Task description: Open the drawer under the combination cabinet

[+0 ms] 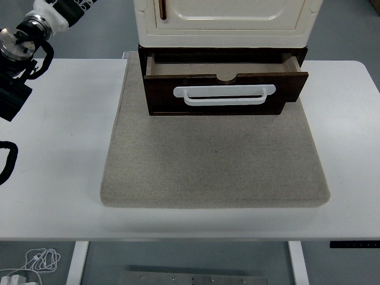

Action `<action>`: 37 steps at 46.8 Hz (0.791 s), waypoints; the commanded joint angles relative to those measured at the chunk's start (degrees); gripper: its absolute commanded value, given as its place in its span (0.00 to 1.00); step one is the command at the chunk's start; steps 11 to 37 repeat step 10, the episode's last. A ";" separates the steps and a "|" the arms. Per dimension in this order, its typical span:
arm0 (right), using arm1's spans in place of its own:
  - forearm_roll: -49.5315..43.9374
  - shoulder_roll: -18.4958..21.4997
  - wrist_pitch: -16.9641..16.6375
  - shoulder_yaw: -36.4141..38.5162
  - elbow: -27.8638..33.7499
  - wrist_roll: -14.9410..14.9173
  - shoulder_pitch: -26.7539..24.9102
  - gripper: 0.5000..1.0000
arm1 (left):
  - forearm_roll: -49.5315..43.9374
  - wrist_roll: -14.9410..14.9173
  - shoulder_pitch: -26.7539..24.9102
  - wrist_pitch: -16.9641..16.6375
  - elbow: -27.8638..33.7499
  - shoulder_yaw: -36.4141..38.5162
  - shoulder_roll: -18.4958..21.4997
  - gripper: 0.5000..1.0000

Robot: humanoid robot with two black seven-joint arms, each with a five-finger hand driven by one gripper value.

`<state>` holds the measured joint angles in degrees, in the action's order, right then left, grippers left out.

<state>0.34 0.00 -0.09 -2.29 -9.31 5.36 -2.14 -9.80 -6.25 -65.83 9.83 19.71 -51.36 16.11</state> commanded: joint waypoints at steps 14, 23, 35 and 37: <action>0.10 0.00 0.00 0.00 -0.01 0.00 -0.24 0.86 | -3.55 1.24 2.90 0.27 -1.52 -0.58 -1.87 1.00; 0.10 0.00 0.00 0.00 -0.01 0.00 -0.24 0.86 | -3.55 1.24 2.90 0.27 -1.52 -0.58 -1.87 1.00; 0.10 0.00 0.00 0.00 -0.01 0.00 -0.24 0.86 | -3.55 1.24 2.90 0.27 -1.52 -0.58 -1.87 1.00; 0.10 0.00 0.00 0.00 -0.01 0.00 -0.24 0.86 | -3.55 1.24 2.90 0.27 -1.52 -0.58 -1.87 1.00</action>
